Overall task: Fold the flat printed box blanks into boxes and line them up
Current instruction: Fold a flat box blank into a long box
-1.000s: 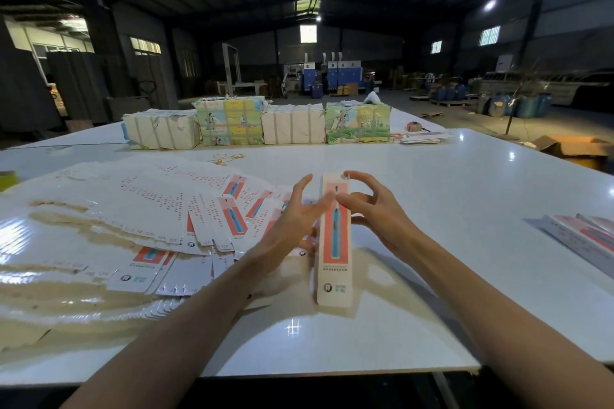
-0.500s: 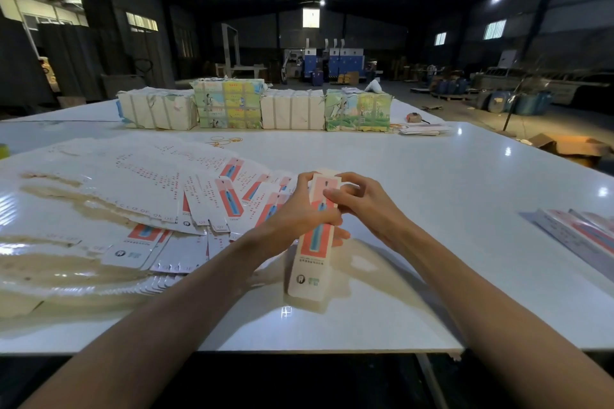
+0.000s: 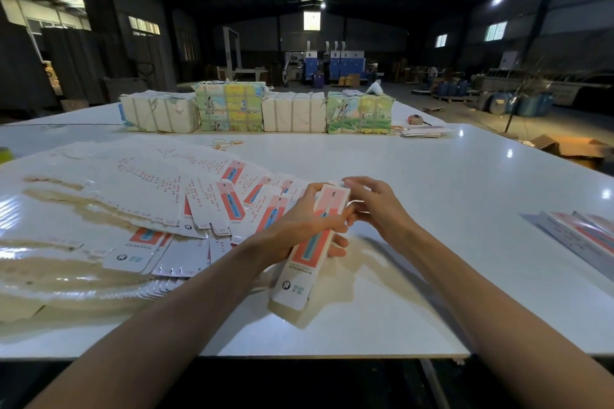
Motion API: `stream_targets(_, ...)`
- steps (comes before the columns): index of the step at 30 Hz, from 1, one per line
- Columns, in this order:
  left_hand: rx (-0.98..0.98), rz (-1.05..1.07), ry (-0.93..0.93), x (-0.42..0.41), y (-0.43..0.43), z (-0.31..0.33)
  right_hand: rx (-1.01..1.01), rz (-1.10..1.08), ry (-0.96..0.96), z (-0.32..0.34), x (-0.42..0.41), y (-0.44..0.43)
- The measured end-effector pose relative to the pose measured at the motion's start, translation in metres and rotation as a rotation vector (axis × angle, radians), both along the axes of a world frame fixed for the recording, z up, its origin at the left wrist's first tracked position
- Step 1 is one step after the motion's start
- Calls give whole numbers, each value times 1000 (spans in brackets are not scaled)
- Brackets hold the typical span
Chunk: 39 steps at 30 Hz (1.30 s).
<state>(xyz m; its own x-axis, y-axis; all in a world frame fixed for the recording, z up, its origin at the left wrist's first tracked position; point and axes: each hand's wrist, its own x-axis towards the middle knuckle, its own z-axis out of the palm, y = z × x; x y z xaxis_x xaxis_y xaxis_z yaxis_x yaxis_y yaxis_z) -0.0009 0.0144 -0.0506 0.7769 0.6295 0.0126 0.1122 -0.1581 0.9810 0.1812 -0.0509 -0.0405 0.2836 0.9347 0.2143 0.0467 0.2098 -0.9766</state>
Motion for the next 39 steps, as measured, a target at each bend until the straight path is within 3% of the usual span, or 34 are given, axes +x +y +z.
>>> stream_targets(10,-33,38,-38,-2,5,4,208,-77,-370,4,0,-6)
stream_targets(16,26,50,-15,-2,-3,6,122,-6,-120,9,-9,-7)
stream_targets(22,113,56,21,-4,-4,8,64,-11,5,11,-7,-9)
stream_targets(30,289,113,61,-4,-3,5,12,-10,76,16,-3,-10)
stream_targets(39,238,99,-4,3,-4,2,3,-24,71,17,0,-8)
